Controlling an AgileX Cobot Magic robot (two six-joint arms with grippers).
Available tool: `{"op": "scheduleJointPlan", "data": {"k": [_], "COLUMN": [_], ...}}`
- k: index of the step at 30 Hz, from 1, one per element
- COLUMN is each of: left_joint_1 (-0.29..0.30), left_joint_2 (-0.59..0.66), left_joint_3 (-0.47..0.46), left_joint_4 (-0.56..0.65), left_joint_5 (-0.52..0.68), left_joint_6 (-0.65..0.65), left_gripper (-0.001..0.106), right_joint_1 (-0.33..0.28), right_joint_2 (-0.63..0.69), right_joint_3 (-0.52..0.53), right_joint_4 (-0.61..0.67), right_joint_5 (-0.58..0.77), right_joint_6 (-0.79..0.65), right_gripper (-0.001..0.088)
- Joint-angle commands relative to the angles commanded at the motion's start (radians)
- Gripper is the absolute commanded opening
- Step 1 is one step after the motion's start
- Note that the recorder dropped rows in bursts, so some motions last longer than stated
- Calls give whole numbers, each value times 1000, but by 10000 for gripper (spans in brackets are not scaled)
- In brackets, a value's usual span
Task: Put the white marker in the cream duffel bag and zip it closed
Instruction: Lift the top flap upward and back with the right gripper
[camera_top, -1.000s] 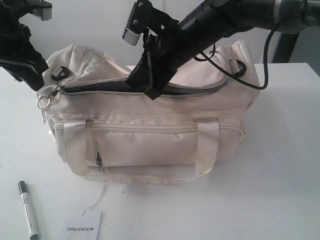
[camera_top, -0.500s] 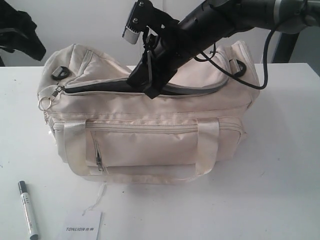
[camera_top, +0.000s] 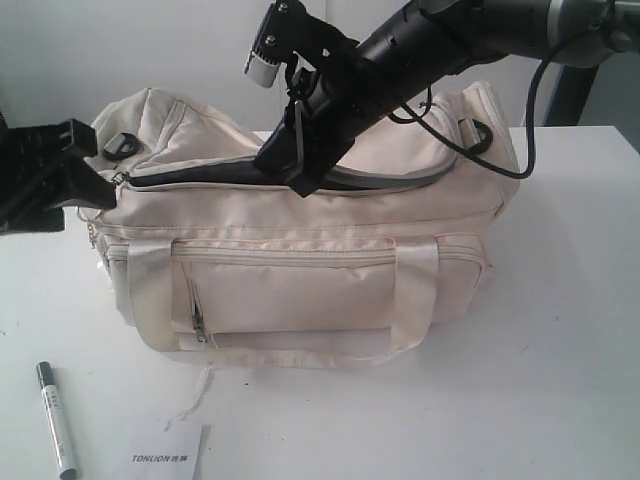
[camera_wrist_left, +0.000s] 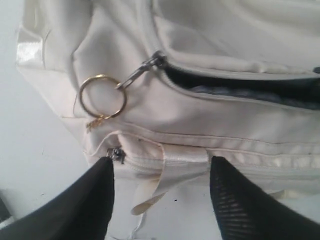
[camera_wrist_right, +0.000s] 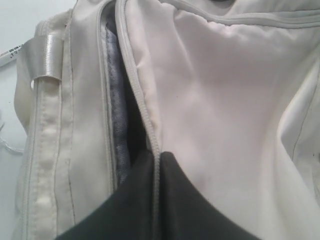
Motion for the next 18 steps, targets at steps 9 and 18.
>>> {"op": "scheduleJointPlan", "data": {"k": [9,18], "left_joint_1": [-4,-38], "left_joint_2": [0,8], "left_joint_3": [149,156], "left_joint_4": [-188,-249], "left_joint_5": [-162,-246], "left_joint_6": [-178,-178], "left_gripper": [590,590], "right_joint_1": [0,0], "right_joint_2": [0,0], "right_joint_3": [0,0], "right_joint_4": [0,0], "right_joint_5": [0,-6], "right_joint_6": [8,8], "right_gripper": [0,0]}}
